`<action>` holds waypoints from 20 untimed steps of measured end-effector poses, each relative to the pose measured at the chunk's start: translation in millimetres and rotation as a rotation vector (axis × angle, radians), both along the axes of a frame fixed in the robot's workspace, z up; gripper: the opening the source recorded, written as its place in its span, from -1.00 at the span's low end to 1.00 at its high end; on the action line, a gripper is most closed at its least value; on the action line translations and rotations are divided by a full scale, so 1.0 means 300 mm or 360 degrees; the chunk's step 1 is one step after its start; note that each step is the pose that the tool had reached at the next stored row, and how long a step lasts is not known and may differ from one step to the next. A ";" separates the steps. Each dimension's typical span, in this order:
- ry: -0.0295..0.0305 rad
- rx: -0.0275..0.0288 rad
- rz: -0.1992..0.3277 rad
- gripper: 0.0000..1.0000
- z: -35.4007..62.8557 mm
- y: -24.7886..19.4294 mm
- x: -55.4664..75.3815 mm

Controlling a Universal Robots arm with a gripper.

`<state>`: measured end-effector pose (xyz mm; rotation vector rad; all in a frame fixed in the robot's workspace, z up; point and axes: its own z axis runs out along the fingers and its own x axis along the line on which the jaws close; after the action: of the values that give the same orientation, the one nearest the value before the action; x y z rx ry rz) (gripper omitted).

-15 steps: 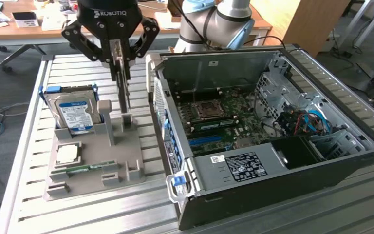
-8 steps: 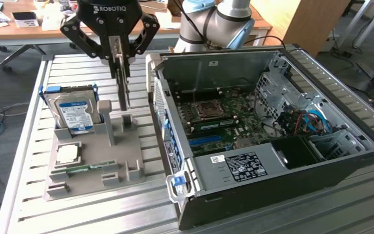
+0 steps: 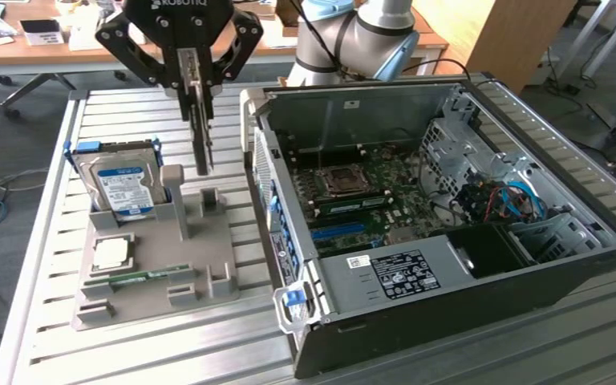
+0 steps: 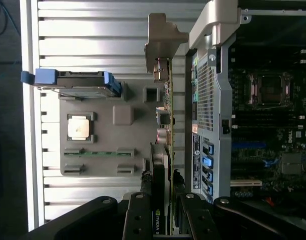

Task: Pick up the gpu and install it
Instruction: 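Pick up the gpu and move the gpu toward the slot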

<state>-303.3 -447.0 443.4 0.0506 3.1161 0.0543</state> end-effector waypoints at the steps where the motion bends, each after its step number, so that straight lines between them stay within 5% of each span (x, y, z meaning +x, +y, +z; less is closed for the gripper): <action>1: 0.00000 0.00000 0.0000 -0.47 0.003 0.000 0.000; 20: 0.00000 -0.00001 0.0000 -0.47 0.010 0.000 0.008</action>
<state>-300.9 -447.0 446.4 0.0505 3.1161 0.0542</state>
